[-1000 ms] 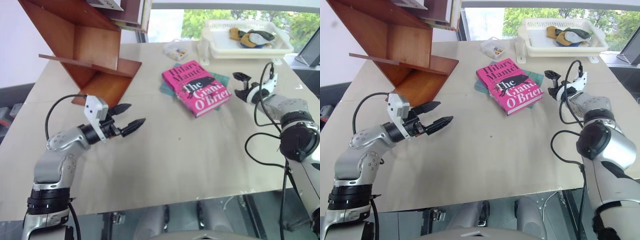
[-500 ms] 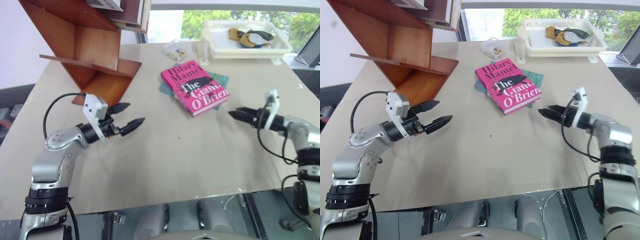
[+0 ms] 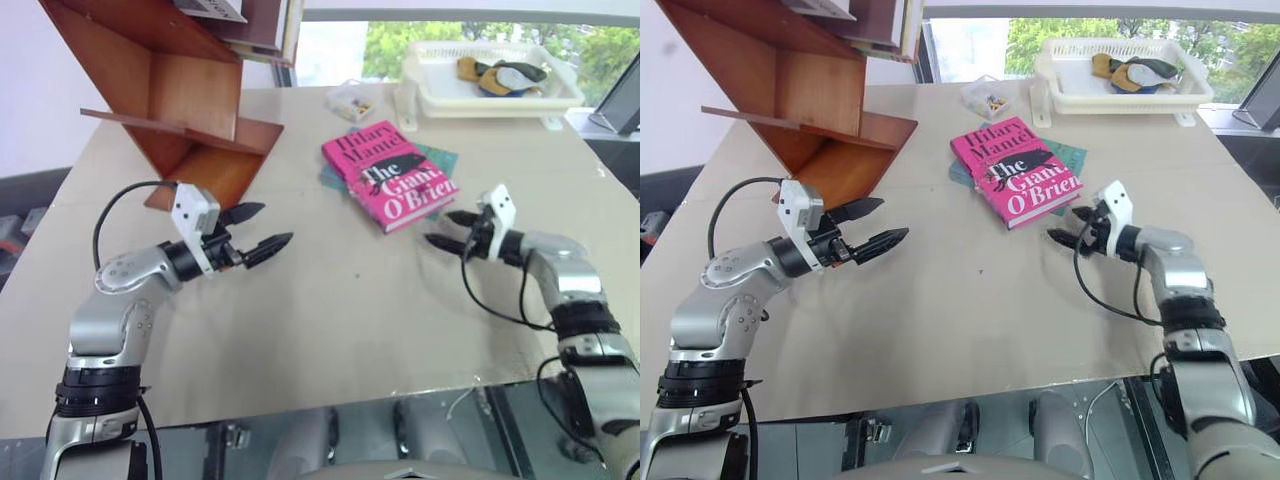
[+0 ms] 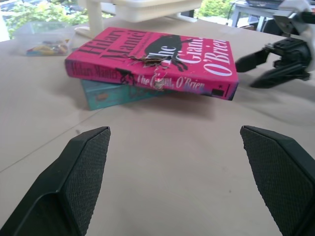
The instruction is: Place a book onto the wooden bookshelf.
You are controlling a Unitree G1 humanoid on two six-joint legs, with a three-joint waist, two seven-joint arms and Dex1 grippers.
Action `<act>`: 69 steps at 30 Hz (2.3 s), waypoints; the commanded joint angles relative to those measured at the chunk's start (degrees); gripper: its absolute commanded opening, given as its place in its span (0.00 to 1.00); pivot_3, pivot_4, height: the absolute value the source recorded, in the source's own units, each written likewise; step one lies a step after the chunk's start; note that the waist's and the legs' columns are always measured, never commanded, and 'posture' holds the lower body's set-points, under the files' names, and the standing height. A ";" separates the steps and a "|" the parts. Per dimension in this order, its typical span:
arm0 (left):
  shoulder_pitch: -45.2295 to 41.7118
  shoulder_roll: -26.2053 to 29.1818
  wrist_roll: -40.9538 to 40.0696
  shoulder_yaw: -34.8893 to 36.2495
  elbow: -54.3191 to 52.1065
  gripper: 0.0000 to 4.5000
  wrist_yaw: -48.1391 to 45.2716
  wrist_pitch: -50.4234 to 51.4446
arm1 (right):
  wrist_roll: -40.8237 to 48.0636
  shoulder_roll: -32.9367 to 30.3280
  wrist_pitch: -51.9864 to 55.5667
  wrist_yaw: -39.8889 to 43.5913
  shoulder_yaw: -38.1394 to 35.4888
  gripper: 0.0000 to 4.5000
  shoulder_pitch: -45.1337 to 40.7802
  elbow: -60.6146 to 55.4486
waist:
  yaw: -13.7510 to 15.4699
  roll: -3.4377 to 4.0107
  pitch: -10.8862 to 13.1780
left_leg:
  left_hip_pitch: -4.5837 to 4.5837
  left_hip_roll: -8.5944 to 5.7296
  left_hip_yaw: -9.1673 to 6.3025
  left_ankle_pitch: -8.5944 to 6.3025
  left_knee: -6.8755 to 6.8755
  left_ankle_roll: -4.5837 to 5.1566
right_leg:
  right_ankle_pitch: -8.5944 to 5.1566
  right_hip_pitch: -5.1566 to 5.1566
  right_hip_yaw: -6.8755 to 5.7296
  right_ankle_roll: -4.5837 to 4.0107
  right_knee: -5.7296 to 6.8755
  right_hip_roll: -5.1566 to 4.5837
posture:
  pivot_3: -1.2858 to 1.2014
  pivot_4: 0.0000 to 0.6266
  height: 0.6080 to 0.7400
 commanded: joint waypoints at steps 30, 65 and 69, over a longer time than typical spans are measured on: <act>6.59 3.93 -7.89 3.38 -7.45 0.99 -8.07 2.91 | 2.10 3.57 -6.61 11.95 0.90 1.00 0.42 1.69 | -0.40 0.00 0.00 | 0.01 0.02 -0.03 0.00 -0.05 -0.01 | 0.00 0.00 0.00 -0.01 0.00 -0.04 | 0.52 0.24 1.00; 4.95 4.28 -6.58 2.09 -5.75 0.99 -8.98 2.27 | 3.85 1.54 4.59 2.58 3.39 1.00 10.94 -16.58 | 0.78 -0.02 -0.01 | 0.04 0.04 -0.07 0.00 -0.03 -0.01 | -0.01 -0.01 -0.05 -0.02 0.00 -0.01 | 0.52 0.24 1.00; 5.02 4.23 -6.54 2.09 -5.75 0.99 -8.92 2.17 | 3.65 4.04 1.92 0.91 3.28 1.00 8.95 -13.75 | 0.82 -0.02 -0.01 | 0.06 0.02 -0.06 0.00 -0.03 0.00 | 0.00 0.00 -0.05 -0.03 0.01 -0.01 | 0.52 0.24 1.00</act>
